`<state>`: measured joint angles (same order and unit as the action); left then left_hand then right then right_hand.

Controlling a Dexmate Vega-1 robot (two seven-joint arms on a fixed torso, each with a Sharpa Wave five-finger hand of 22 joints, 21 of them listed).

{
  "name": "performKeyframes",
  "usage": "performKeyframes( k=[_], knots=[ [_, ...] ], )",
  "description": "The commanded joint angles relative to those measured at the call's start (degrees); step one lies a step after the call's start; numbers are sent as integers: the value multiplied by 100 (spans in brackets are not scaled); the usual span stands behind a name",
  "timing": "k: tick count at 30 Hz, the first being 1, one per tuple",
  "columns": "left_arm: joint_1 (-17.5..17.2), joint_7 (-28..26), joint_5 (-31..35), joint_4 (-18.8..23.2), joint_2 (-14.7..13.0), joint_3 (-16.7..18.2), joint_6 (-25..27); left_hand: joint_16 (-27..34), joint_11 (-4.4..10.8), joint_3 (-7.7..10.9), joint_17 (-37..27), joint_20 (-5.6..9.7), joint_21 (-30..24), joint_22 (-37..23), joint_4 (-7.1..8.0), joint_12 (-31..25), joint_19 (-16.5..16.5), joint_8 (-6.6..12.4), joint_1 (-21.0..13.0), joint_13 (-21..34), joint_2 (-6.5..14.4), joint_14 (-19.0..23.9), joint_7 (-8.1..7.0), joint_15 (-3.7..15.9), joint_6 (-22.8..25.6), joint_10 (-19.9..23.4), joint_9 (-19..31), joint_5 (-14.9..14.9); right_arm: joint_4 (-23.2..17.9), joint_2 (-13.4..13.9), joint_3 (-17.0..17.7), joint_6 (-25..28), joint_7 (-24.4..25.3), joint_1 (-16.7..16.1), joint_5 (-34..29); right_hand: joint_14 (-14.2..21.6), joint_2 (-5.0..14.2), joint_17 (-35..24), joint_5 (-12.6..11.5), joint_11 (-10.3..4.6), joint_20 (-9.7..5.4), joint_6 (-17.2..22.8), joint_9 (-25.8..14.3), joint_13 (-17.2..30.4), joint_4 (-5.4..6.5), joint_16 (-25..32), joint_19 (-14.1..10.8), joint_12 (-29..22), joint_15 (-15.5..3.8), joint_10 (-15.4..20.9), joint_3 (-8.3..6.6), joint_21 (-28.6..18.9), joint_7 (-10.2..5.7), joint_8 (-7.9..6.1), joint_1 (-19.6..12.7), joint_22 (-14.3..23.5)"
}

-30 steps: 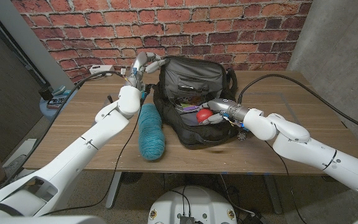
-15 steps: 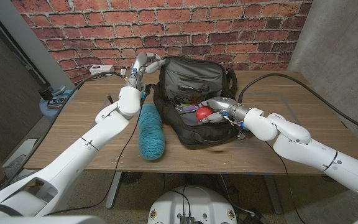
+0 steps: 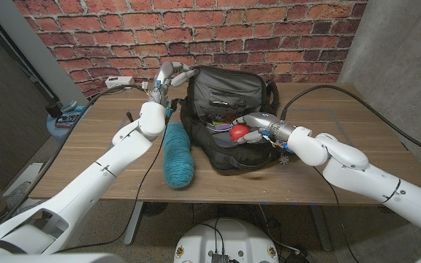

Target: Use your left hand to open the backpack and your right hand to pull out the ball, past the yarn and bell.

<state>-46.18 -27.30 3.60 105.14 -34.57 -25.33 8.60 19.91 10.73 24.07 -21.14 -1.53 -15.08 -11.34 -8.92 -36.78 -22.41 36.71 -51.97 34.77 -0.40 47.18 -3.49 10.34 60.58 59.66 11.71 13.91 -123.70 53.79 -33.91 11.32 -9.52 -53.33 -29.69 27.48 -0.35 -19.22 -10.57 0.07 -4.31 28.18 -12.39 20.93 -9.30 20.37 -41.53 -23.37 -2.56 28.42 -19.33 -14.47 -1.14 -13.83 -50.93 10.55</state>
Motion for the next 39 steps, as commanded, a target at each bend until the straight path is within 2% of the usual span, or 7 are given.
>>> performKeyframes(
  k=[1,19,39],
  knots=[
    [37,-2,19,-57,38,-35,-77,-14,10,-20,-21,-7,-53,-18,-18,3,19,26,-455,22,440,9,-8,1,10,35,15,-16,-462,201,306,216,48,-338,120,46,30,-29,-18,-51,-260,40,-21,24,1,27,-39,-48,-579,42,26,-44,7,18,-45,10],
    [124,23,0,-221,112,-80,-156,-31,4,-23,-40,-5,-56,-18,-19,22,32,31,-462,43,450,3,-11,10,-1,19,22,-21,-922,422,699,490,196,-696,336,39,29,-107,-16,-31,-258,60,-28,79,24,50,-38,-112,-567,24,84,-36,19,52,-62,13],
    [313,47,-17,-489,236,-181,-260,-51,-7,-30,-61,-11,-61,-18,-16,40,38,29,-465,62,456,-8,6,6,-2,14,12,-28,-1355,691,1156,1113,519,-1137,441,57,31,-143,-18,-43,-243,85,-36,129,40,36,-51,-171,-556,11,108,-34,27,80,-69,15]
  ],
)
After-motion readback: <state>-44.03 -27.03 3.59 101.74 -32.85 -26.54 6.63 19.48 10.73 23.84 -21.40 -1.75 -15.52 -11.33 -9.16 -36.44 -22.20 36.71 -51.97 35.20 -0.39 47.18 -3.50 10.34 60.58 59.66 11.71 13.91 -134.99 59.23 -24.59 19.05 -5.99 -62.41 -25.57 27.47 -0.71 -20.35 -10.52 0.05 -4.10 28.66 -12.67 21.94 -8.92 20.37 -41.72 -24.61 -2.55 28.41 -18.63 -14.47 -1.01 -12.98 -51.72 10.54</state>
